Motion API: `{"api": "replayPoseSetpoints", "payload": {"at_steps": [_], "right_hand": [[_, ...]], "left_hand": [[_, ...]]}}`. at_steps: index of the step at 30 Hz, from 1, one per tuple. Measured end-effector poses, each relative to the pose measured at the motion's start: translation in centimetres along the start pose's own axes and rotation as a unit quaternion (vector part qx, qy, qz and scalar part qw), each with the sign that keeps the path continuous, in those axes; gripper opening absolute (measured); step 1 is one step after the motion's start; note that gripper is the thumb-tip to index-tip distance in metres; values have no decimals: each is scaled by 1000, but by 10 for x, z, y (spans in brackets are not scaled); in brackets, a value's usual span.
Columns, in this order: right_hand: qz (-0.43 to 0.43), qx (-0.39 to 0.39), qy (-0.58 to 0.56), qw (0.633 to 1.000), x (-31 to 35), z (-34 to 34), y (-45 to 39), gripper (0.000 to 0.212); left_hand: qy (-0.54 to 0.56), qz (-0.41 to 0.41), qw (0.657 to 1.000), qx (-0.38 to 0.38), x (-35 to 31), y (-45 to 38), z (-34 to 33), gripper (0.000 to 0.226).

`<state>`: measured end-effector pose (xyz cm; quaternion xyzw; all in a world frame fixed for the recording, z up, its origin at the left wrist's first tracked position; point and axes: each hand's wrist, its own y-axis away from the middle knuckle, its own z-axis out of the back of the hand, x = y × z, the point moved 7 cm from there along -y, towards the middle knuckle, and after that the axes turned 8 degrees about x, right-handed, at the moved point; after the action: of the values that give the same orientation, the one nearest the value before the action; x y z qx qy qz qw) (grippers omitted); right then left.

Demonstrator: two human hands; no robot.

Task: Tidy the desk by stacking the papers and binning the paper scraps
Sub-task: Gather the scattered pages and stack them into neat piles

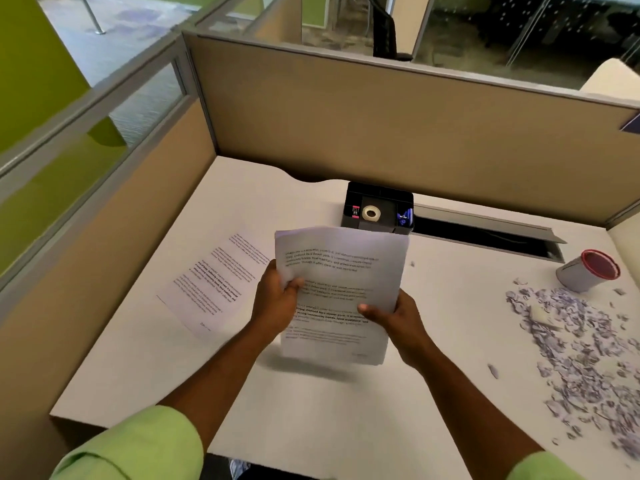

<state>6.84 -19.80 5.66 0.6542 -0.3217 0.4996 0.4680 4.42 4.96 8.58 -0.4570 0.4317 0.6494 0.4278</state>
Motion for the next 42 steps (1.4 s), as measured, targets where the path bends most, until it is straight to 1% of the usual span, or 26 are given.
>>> {"api": "replayPoseSetpoints", "payload": {"at_steps": [2, 4, 7, 10, 13, 15, 17, 20, 23, 24, 27, 29, 32, 34, 37, 39, 40, 42], "right_hand": [[-15, 53, 7, 998, -5, -4, -1, 39], [-18, 62, 31, 997, -9, -8, -3, 34], [-22, 21, 65, 997, -16, -9, -8, 22], [-41, -18, 42, 998, -27, -8, -14, 24], [-65, -70, -20, 995, -37, -7, -15, 28], [-77, -92, -59, 991, -46, -11, -14, 30], [-92, -110, -71, 987, -54, -16, -13, 39], [-117, -135, -69, 982, -67, -25, -12, 49], [-133, -145, -58, 979, -77, -38, -12, 60], [-135, -149, -56, 978, -80, -43, -13, 59], [-137, -155, -62, 976, -87, -56, -16, 41], [-138, -166, -70, 974, -90, -63, -19, 34], [-137, -173, -77, 972, -91, -74, -22, 31], [-142, -175, -78, 971, -93, -81, -23, 31], [-151, -179, -73, 969, -95, -86, -25, 32], [-154, -179, -73, 969, -94, -89, -27, 32], [-157, -179, -73, 969, -94, -90, -27, 32], [-163, -183, -73, 967, -95, -89, -27, 31]], "left_hand": [[18, 28, 999, 0, 7, -5, 5, 34], [16, 49, 999, 2, 15, -8, 9, 34], [18, 75, 997, -8, 31, -8, 11, 35], [28, 125, 992, -18, 56, -10, 19, 37], [-55, 184, 981, -3, 87, -19, 48, 46], [-122, 214, 969, -8, 113, -27, 82, 50], [-203, 226, 952, -20, 134, -37, 116, 54], [-298, 245, 923, -14, 155, -54, 159, 63], [-394, 234, 889, 0, 166, -70, 189, 85], [-419, 232, 878, 7, 170, -76, 197, 93], [-464, 242, 851, 36, 181, -89, 212, 114], [-485, 245, 838, 56, 186, -97, 219, 122], [-520, 232, 819, 69, 185, -105, 224, 116], [-513, 230, 822, 84, 186, -108, 226, 109], [-466, 244, 846, 91, 188, -110, 230, 101], [-449, 256, 851, 95, 188, -109, 231, 89], [-428, 260, 859, 101, 189, -108, 230, 80], [-330, 265, 899, 111, 193, -109, 226, 58]]}}
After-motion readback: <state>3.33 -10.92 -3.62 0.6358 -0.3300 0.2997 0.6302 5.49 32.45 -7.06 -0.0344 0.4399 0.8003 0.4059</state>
